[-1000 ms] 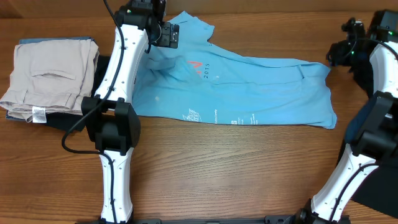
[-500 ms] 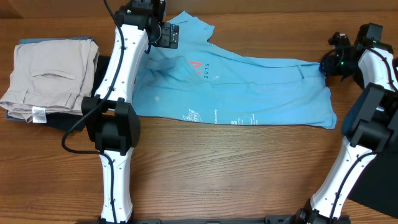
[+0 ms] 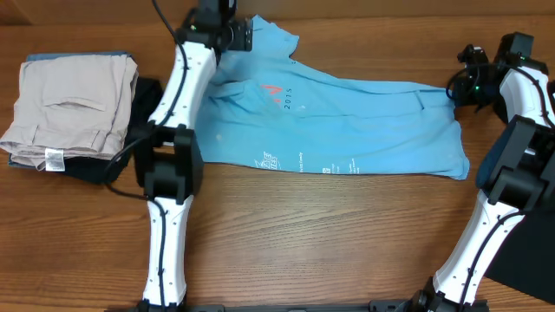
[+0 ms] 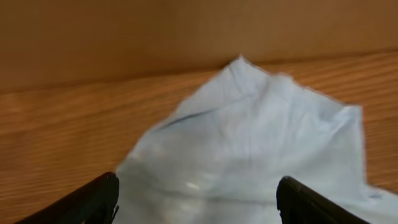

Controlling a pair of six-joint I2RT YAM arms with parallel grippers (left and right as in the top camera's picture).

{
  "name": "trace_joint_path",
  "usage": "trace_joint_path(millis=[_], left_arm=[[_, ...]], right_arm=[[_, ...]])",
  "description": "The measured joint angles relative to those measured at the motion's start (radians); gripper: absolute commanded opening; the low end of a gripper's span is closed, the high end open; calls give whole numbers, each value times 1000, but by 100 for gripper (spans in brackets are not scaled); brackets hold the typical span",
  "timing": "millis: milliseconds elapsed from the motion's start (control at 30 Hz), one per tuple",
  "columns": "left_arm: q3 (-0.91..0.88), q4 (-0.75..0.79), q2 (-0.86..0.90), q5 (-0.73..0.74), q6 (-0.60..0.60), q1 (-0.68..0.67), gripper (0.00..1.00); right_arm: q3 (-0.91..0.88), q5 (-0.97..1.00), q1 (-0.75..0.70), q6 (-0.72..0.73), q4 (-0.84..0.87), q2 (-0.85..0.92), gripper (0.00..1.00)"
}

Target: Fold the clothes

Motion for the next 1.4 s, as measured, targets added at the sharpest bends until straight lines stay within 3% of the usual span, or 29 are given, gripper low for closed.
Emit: trace_joint_path(millis=[100, 200, 367, 433, 567, 633, 733, 800, 867, 900, 1033, 1100, 1400], left_arm=[[-1, 146, 99, 1, 0, 2, 82], [-1, 228, 157, 0, 5, 9, 72], [13, 159, 186, 2, 23, 48, 61], [34, 97, 185, 5, 30, 51, 71], [47, -54, 158, -3, 65, 50, 79], [47, -106, 142, -28, 80, 48, 87], [29, -99, 125, -56, 118, 45, 92], [18, -37, 121, -61, 153, 41, 90], [16, 10, 116, -55, 189, 35, 76], [14, 54, 115, -36, 200, 34, 74], [13, 164, 114, 3, 219, 34, 76], [12, 202, 114, 9, 243, 34, 72], [12, 246, 129, 16, 338, 34, 75]], right_arm=[[1, -2, 0, 0, -7, 0, 4], [3, -6, 0, 0, -24, 0, 4], [4, -13, 0, 4, -30, 0, 4], [4, -13, 0, 3, -30, 0, 4], [4, -14, 0, 4, -29, 0, 4], [4, -14, 0, 3, -27, 0, 4], [3, -14, 0, 3, -25, 0, 4], [4, -14, 0, 3, -25, 0, 4], [4, -14, 0, 3, -24, 0, 4], [4, -14, 0, 3, -25, 0, 4], [4, -14, 0, 4, -25, 0, 5], [3, -14, 0, 3, -25, 0, 5], [3, -14, 0, 3, -24, 0, 5]])
